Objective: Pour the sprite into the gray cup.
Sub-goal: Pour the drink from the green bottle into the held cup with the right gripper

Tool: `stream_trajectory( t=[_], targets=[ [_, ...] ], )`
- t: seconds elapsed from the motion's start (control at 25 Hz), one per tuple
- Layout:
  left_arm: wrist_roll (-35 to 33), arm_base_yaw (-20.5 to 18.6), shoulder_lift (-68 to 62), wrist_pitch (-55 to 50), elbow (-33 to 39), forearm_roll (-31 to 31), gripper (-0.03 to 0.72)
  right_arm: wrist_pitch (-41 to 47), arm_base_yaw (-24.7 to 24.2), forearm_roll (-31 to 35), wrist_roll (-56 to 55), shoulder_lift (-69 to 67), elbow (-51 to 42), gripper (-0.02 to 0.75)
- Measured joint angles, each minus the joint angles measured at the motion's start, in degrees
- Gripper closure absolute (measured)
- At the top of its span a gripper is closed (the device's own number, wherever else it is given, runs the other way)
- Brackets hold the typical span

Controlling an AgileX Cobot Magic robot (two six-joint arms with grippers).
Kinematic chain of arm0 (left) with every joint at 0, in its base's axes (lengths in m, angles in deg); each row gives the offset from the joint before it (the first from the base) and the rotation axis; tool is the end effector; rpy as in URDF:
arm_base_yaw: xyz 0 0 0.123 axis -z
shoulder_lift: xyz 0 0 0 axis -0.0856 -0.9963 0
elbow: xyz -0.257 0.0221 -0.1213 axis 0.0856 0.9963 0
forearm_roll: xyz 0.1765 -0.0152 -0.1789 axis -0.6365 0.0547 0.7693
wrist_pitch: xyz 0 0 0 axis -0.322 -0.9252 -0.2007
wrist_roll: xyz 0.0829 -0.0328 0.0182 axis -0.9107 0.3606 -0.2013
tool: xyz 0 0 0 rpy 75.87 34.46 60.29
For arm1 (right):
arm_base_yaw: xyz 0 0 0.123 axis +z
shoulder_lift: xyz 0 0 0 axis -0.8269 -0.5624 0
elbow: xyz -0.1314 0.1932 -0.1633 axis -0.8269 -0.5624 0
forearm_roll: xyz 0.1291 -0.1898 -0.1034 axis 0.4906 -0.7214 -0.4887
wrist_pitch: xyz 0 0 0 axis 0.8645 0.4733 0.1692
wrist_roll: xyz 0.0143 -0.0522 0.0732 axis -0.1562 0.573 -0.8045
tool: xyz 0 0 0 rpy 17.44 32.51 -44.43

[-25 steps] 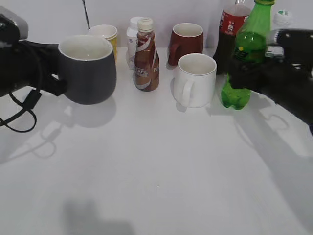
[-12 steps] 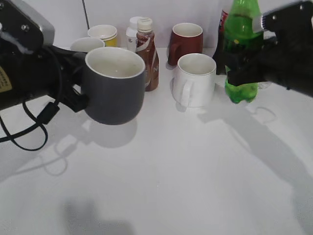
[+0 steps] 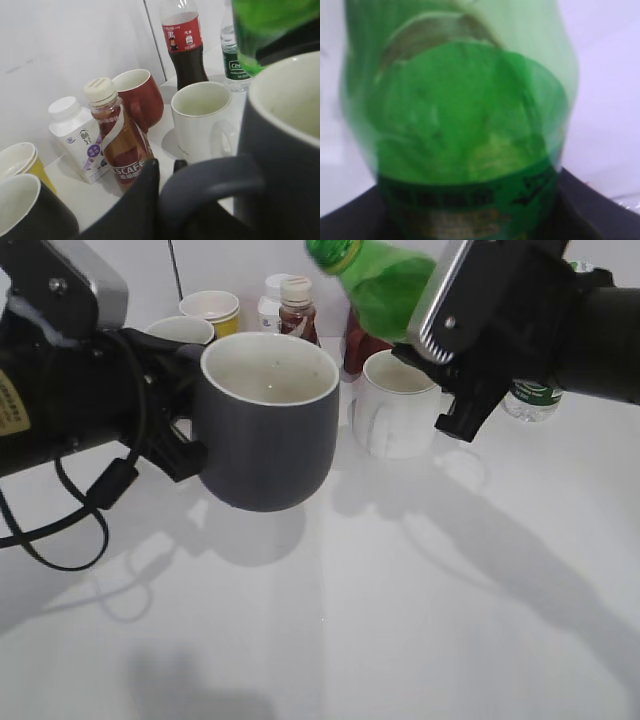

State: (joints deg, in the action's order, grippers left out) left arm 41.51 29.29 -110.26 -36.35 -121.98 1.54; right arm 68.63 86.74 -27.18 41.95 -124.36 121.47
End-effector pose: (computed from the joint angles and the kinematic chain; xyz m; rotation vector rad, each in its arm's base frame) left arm 0.2194 -0.1636 0.2485 0.8531 1.5813 -0.3414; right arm 0.2605 0.1643 0.2667 -1.2362 1.4002 -0.1443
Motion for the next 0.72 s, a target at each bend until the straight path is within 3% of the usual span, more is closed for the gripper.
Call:
stream_trajectory(
  t=[0.32, 0.72],
  targets=[
    [0.0, 0.2, 1.2, -5.1, 0.0, -0.4, 0.631, 0.8, 0.1, 0.1, 15.9, 0.0, 1.3, 0.325],
    [0.0, 3.3, 1.3, -6.5, 0.0, -0.7, 0.631, 0.1, 0.1, 0.3, 30.6, 0.0, 1.3, 0.326]
  ],
)
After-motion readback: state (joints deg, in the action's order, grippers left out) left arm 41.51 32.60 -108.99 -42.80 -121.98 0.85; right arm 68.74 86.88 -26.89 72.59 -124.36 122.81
